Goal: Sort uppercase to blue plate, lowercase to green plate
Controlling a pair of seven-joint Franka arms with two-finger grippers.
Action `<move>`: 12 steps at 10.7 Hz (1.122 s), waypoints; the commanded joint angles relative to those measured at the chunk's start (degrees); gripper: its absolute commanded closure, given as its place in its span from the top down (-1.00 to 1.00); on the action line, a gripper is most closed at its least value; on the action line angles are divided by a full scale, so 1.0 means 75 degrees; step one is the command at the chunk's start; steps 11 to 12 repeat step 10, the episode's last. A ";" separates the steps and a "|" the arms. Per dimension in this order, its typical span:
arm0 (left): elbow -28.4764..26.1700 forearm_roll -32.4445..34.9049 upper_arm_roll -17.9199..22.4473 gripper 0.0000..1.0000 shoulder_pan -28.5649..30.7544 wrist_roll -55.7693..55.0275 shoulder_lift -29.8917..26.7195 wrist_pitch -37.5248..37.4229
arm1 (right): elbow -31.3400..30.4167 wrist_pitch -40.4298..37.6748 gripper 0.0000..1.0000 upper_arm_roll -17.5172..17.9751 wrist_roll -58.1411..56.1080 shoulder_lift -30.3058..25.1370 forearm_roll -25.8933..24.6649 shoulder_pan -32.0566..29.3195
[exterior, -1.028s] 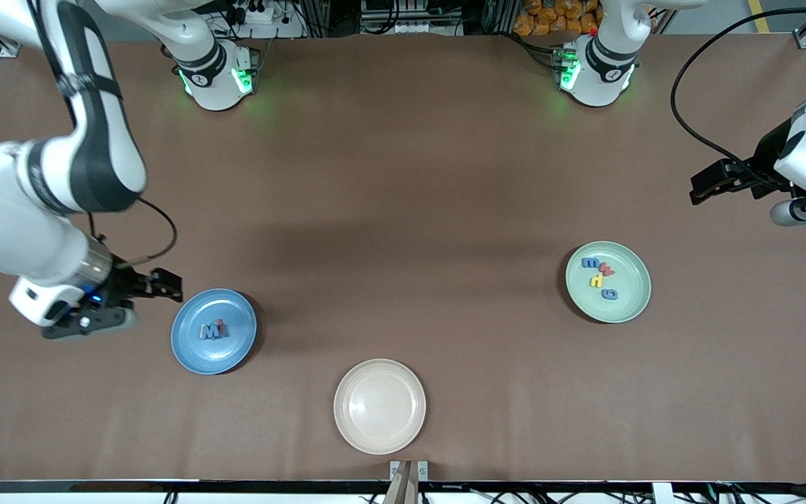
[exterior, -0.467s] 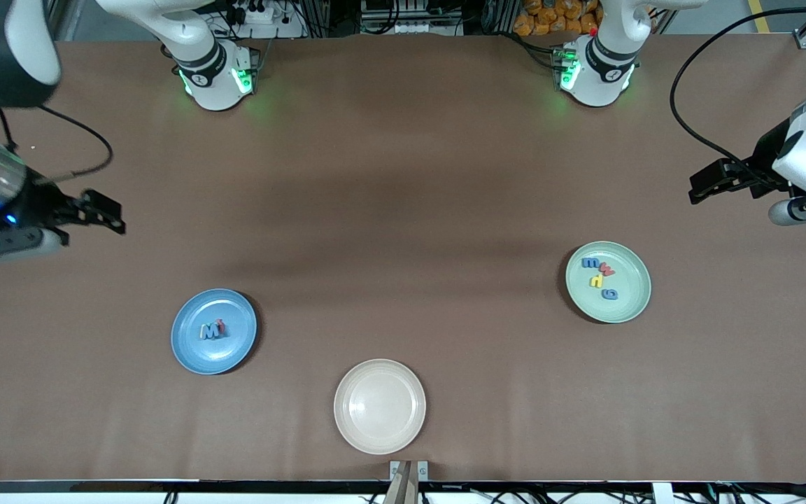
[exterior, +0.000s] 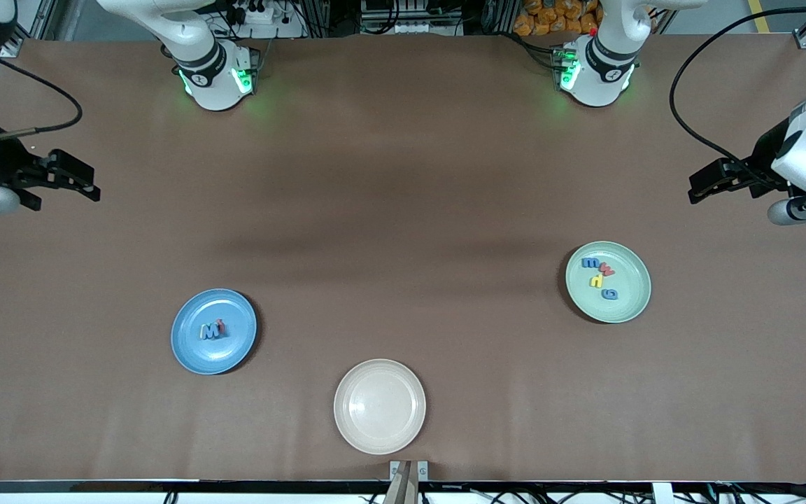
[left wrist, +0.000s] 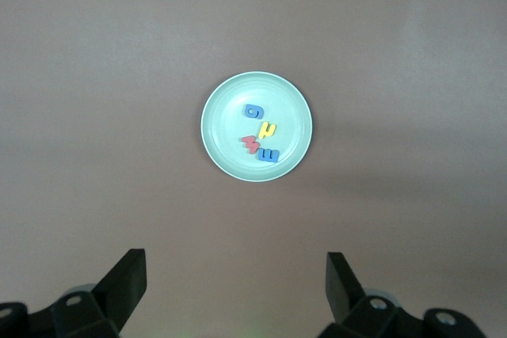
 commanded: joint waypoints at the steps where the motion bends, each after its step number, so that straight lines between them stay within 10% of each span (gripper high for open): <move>1: -0.0169 0.0124 -0.0040 1.00 -0.0011 -0.0043 -0.0192 0.0041 | 0.0002 -0.0384 1.00 0.0415 0.0631 -0.0237 -0.0347 -0.0200; 12: -0.0169 0.0124 -0.0075 1.00 -0.0011 -0.0043 -0.0192 0.0041 | 0.0072 -0.0654 1.00 0.0967 0.0763 -0.0320 -0.0349 -0.0810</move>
